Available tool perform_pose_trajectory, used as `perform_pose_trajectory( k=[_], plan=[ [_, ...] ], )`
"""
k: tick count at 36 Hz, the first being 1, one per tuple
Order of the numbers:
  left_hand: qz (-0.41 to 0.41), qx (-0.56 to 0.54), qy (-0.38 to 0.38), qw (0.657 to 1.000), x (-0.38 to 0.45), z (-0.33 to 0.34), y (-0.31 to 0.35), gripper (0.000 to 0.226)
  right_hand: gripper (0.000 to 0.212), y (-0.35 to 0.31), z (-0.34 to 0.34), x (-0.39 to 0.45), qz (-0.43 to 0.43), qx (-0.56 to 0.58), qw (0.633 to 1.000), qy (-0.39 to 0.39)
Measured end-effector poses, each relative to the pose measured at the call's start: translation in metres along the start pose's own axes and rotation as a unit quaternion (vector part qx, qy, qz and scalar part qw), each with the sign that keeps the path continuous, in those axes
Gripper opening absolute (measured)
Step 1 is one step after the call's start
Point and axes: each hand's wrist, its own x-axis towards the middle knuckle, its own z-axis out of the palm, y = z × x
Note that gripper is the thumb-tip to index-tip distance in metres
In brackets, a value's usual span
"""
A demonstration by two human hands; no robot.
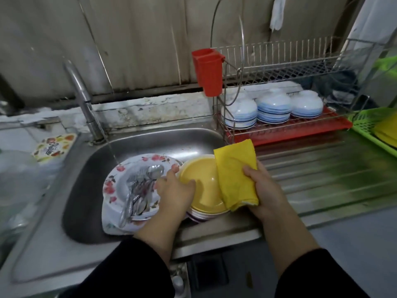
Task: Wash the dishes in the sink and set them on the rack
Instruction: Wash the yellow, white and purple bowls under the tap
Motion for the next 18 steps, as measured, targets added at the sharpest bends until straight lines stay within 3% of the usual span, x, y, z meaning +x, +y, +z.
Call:
perform_pose_trajectory(
  k=[10, 18],
  plan=[
    [0.026, 0.015, -0.001, 1.000, 0.000, 0.007, -0.013, 0.065, 0.027, 0.009, -0.006, 0.003, 0.009, -0.063, 0.998, -0.005],
    [0.084, 0.094, 0.061, 0.990, 0.003, 0.005, -0.017, 0.041, 0.026, 0.010, -0.003, 0.003, 0.006, -0.067, 0.998, -0.017]
  ],
)
